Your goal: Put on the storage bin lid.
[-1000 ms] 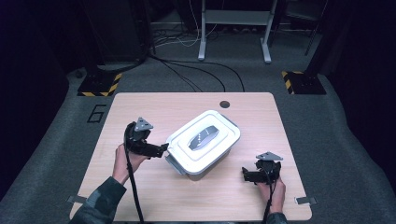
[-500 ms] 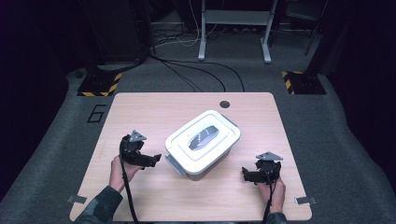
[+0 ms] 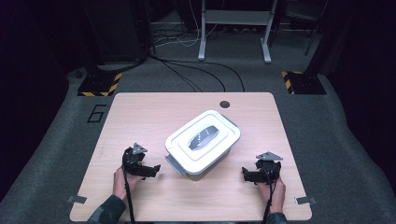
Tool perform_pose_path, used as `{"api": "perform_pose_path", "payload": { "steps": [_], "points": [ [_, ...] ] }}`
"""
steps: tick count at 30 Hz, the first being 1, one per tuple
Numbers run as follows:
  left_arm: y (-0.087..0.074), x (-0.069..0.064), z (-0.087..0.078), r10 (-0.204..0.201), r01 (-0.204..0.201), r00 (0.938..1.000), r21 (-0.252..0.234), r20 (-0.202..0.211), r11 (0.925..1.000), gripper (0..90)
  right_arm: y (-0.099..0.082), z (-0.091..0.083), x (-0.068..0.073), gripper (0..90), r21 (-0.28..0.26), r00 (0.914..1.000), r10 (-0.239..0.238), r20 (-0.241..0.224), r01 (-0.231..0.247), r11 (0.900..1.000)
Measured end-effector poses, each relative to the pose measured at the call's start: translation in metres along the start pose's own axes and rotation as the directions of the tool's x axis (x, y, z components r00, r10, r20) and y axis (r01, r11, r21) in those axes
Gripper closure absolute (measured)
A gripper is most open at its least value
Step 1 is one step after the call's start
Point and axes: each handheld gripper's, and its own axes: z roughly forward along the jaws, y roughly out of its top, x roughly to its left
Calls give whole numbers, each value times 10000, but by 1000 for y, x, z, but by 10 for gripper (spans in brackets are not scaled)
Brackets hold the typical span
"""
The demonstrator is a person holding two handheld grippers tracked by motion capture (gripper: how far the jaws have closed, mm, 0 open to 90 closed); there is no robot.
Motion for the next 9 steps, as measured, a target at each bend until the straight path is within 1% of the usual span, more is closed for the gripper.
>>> {"api": "perform_pose_path", "payload": {
  "steps": [2,3,5,8,9],
  "points": [
    [-4,0,3,-48,47,9999,-89,-90,9999,0,0,0,0,11,-2,10000,-8,6,8,10000],
    [-8,-2,6,0,-5,9997,-239,-230,9997,0,0,0,0,11,-2,10000,-8,6,8,10000],
    [-12,-2,9,32,-38,9997,-219,-259,9998,0,0,0,0,11,1,10000,0,2,0,10000],
    [-17,-2,10,-49,30,9994,-587,-335,9983,0,0,0,0,11,3,10000,-4,1,4,10000],
    [-17,-2,10,-49,30,9994,-587,-335,9983,0,0,0,0,11,9,10000,-12,3,12,10000]
  ]
}}
